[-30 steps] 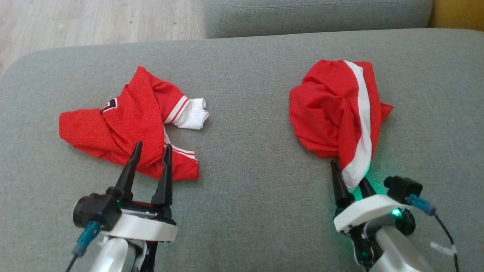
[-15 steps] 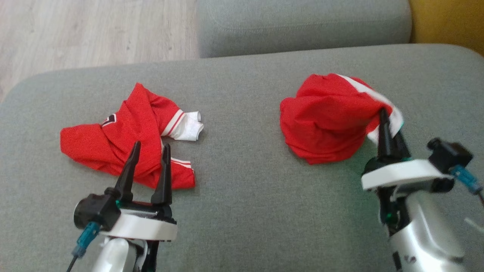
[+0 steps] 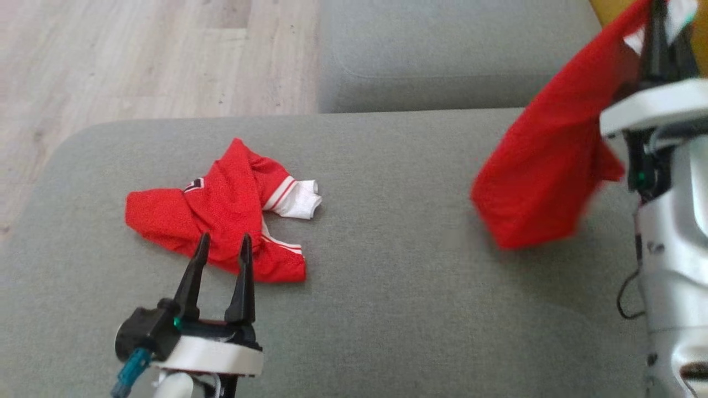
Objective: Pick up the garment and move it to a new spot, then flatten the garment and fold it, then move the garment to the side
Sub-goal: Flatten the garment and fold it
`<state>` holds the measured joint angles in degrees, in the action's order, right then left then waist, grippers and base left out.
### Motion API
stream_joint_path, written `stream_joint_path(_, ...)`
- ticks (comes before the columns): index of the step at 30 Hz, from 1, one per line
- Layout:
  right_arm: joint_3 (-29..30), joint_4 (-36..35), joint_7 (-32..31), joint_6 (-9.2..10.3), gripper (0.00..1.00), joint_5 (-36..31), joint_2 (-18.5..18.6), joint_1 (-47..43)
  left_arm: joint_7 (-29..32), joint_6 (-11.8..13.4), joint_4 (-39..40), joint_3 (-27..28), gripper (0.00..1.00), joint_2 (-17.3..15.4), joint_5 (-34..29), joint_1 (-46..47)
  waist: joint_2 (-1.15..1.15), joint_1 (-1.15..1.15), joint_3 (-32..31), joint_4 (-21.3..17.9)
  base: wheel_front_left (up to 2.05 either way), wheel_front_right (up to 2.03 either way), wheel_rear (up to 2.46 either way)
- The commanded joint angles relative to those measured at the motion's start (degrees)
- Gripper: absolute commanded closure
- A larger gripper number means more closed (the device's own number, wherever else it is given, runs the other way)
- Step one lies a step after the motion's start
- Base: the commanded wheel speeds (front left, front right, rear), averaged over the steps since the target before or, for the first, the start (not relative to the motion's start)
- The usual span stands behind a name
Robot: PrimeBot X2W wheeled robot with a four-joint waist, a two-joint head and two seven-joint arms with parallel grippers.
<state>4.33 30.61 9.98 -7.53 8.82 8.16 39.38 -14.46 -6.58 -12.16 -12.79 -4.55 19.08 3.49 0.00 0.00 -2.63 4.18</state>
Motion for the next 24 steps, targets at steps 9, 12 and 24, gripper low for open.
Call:
stream_joint_path(9, -14.75, -3.96, -2.28, 0.04, 1.0, 2.2, -3.52, 7.59, -0.53, -0.43, 2.22, 3.89, 0.0, 0.6, -0.86, -1.0, 0.0, 0.0, -2.48, 2.2, 0.0, 0.0, 0.0)
stream_joint_path(12, -16.14, -5.48, -3.04, 0.04, 1.0, 3.04, -4.31, 7.33, -0.53, -0.51, 2.44, 3.94, 0.0, 0.68, -1.03, -1.28, 0.0, 0.0, -2.57, 2.37, 0.0, 0.0, 0.0)
stream_joint_path(24, -1.82, -2.97, -6.31, 0.04, 1.0, -11.17, -2.06, 1.26, -0.53, -0.76, 2.66, 2.31, 0.0, 0.07, -1.66, 0.4, 0.0, 0.0, 1.48, 4.31, 0.0, 0.0, 0.0)
